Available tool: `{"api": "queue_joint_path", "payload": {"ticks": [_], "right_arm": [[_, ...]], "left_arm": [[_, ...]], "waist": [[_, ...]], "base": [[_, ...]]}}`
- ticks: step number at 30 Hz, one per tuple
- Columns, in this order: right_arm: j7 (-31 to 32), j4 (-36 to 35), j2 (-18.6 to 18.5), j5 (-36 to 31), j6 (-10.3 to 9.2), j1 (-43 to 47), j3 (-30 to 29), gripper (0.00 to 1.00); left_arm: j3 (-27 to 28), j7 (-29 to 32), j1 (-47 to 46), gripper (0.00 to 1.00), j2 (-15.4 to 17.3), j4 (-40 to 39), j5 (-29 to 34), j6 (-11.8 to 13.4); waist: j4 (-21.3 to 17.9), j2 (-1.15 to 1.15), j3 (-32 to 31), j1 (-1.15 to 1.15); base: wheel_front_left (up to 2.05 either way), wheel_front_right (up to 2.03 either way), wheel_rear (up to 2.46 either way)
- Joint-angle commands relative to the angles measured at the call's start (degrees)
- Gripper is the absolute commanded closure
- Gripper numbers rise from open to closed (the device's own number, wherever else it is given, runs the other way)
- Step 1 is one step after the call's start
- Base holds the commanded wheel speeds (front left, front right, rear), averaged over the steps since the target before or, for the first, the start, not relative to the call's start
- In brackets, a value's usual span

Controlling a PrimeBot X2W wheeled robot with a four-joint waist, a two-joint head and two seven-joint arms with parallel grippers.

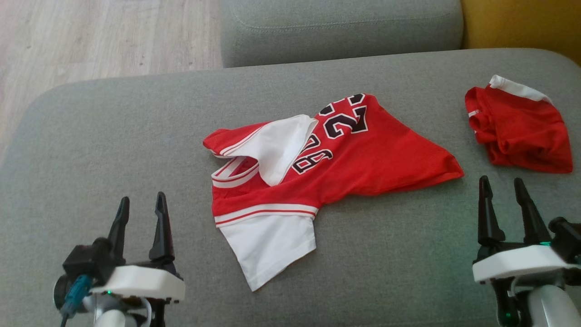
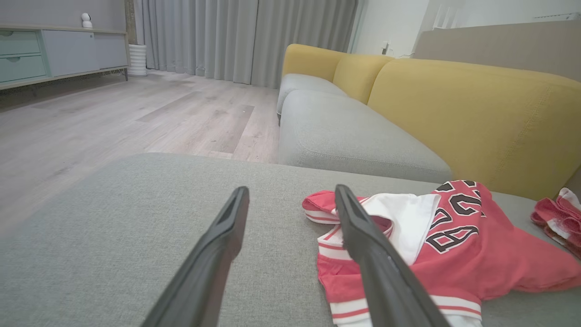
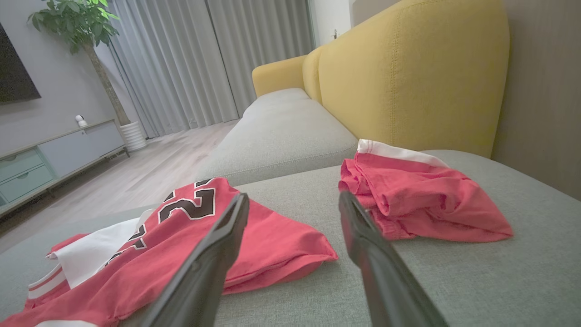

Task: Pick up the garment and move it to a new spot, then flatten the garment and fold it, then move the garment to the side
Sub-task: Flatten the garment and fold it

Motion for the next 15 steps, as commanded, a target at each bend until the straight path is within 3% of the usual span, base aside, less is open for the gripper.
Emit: {"api": "queue_joint_path", "payload": {"ticks": [1,4,9,15], "right_arm": [[0.37,-1.94,-0.44,-0.45,0.41,-1.41,1.03,0.0],[1.24,-1.87,-0.59,-0.27,0.41,-2.08,0.44,0.0],[6.97,-0.45,-0.46,0.62,0.41,-5.49,-1.76,0.0],[21.26,5.31,0.56,4.71,0.41,-13.07,-5.14,0.0]], "left_arm": [[2.61,-0.7,-2.13,0.0,0.0,-1.52,1.22,-0.28],[1.92,-0.29,-2.02,0.0,-0.17,-0.47,1.05,-0.83],[-0.92,7.18,-3.13,0.0,-0.38,1.65,-0.71,-2.5],[-4.03,15.23,-4.34,0.0,-0.71,1.2,-3.14,-4.71]], "waist": [[-0.1,0.0,0.11,0.0],[-0.15,0.0,0.55,0.0],[0.06,0.0,1.85,0.0],[0.06,0.0,3.85,0.0]], "base": [[0.0,0.0,0.0],[0.0,0.0,0.0],[0.0,0.0,0.0],[0.0,0.0,0.0]]}}
